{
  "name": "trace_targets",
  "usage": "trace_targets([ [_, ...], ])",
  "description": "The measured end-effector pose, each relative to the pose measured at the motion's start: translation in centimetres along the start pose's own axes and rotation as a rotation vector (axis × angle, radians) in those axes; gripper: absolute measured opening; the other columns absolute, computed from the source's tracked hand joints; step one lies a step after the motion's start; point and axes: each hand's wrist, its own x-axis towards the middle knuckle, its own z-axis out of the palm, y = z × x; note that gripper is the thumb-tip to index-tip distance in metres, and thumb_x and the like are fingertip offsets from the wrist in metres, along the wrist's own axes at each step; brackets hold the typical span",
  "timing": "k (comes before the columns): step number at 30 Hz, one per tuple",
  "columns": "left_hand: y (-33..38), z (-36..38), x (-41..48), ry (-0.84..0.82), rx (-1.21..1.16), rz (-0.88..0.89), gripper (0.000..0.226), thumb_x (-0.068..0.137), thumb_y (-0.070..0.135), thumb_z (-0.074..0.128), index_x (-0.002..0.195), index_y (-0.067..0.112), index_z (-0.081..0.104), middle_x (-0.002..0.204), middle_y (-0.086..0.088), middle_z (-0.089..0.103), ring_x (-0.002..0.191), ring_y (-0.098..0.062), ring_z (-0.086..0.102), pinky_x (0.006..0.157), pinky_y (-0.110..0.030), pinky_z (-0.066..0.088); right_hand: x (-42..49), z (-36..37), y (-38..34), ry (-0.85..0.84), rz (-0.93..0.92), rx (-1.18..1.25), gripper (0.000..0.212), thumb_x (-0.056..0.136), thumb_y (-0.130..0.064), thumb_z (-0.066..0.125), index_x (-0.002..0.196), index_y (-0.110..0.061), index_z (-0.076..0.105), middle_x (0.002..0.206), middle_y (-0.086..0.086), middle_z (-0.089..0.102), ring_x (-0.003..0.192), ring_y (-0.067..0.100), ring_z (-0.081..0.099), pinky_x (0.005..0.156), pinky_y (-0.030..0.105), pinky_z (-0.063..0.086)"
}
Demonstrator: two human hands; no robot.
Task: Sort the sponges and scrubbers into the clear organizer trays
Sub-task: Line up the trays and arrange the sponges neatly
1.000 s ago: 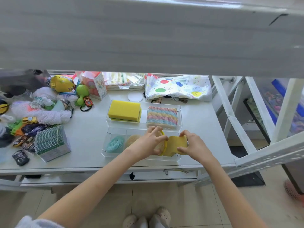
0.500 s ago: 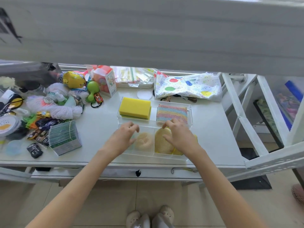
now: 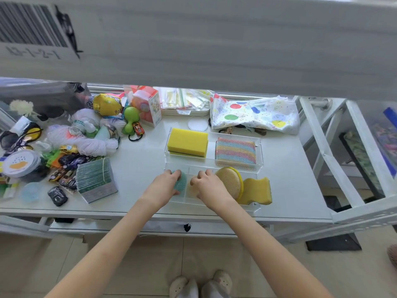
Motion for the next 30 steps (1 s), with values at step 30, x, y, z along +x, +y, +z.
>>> trace_targets([
  [30, -0.1, -7.0, 4.8, 0.361, -0.198, -0.073, 0.043, 0.092, 0.026, 0.059, 0.132, 0.012, 0.05, 0.116, -0.022, 0.054, 0.099, -0.036, 0.059, 0.093, -0.042, 0.044, 2.3, -5.8, 3.9, 0.128, 0.21, 0.379, 0.051, 0.093, -0.02, 0.053, 0.138, -0.018, 0.031, 0.117, 0.016, 0.063, 0.11, 0.032, 0.052, 0.087, 0.046, 0.051],
])
